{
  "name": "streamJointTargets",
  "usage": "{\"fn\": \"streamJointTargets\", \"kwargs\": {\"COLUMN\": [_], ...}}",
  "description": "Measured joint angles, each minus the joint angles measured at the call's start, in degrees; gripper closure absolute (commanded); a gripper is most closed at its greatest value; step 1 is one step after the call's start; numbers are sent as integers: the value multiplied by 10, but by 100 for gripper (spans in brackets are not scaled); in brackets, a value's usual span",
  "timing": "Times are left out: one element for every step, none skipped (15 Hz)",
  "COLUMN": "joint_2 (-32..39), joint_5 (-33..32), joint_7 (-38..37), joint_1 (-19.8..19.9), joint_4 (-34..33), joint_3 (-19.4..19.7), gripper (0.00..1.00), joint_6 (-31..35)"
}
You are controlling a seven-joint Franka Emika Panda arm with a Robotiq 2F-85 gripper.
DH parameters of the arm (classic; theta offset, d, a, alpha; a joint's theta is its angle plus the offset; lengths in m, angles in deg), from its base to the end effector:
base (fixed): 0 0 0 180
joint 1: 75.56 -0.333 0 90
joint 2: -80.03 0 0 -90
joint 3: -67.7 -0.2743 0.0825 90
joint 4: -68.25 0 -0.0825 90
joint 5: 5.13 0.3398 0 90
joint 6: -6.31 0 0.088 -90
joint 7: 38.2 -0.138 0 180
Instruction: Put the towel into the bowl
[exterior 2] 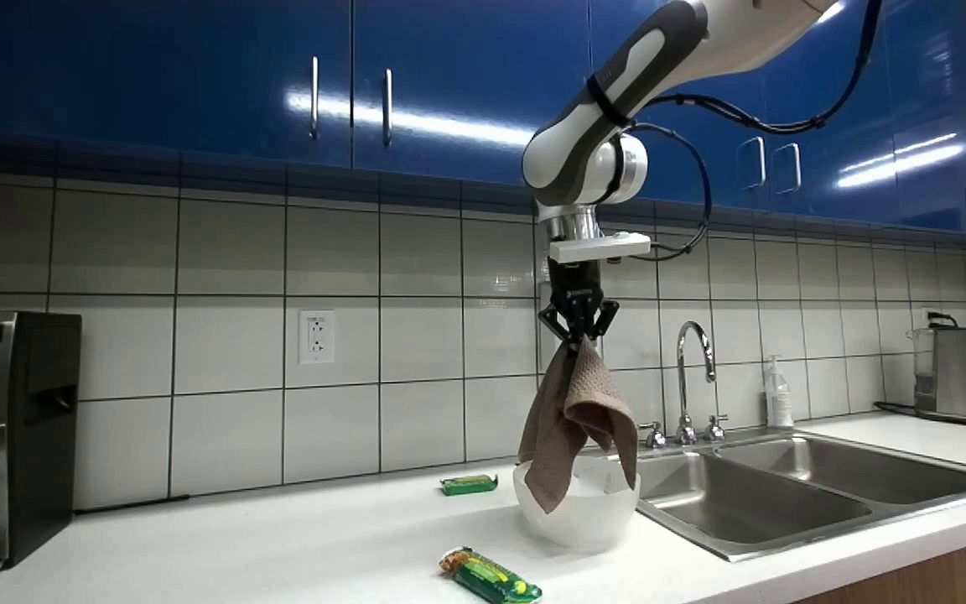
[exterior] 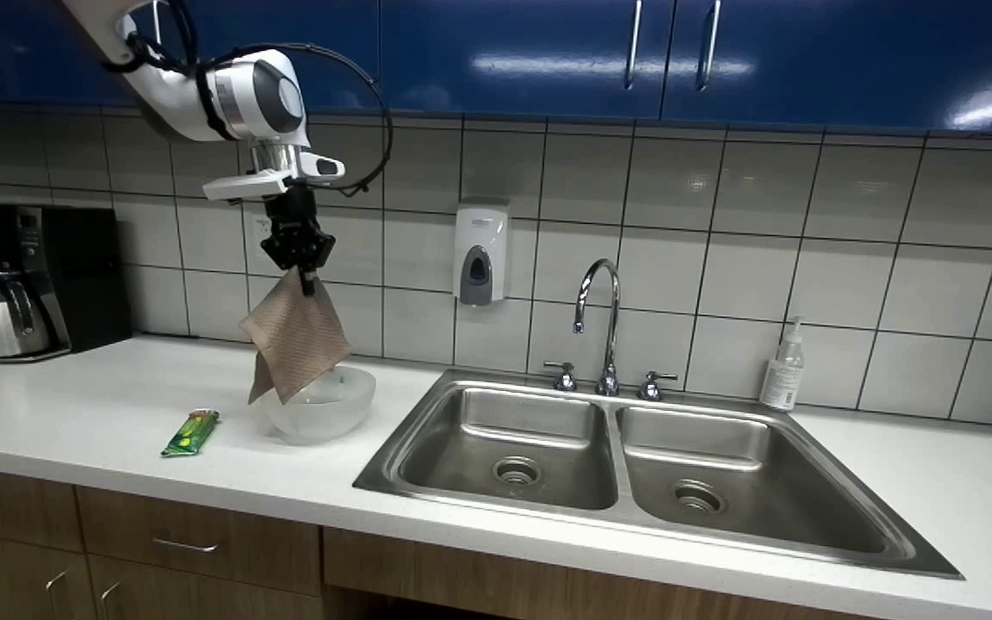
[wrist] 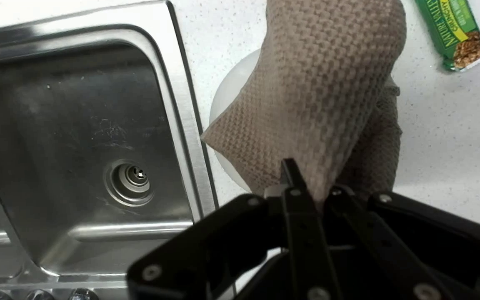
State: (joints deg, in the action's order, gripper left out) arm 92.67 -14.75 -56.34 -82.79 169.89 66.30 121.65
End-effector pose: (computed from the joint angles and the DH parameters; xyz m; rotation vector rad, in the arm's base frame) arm 0.5710 0.0713 0.3828 2.9984 -0.1441 0.0785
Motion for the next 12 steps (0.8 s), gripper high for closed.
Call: {"fn": "streamJointTargets", "kwargs": {"joint_2": [8, 16, 25, 34, 42, 50, 58, 65, 73, 80, 86, 92], "joint_5": [6, 11, 16, 18, 18, 19, 21, 25, 30, 33, 36, 37], "joint_7": [-5, -9, -12, -13, -15, -15, -15, -15, -15, -15, -15, -15], "joint_1": [1, 1, 1, 1, 1, 1, 1, 1, 1, 1, 1, 1], "joint_4": [-8, -16, -24, -31, -38, -44, -50, -54, -58, -61, -63, -65], "joint_3": [2, 3, 5, 6, 6, 6, 6, 6, 6, 6, 6, 6], "gripper": [99, 98, 99, 99, 99, 99, 71, 71, 64, 57, 49, 42], "joint_6": [1, 1, 1, 1, 1, 1, 1, 1, 0, 0, 0, 0]}}
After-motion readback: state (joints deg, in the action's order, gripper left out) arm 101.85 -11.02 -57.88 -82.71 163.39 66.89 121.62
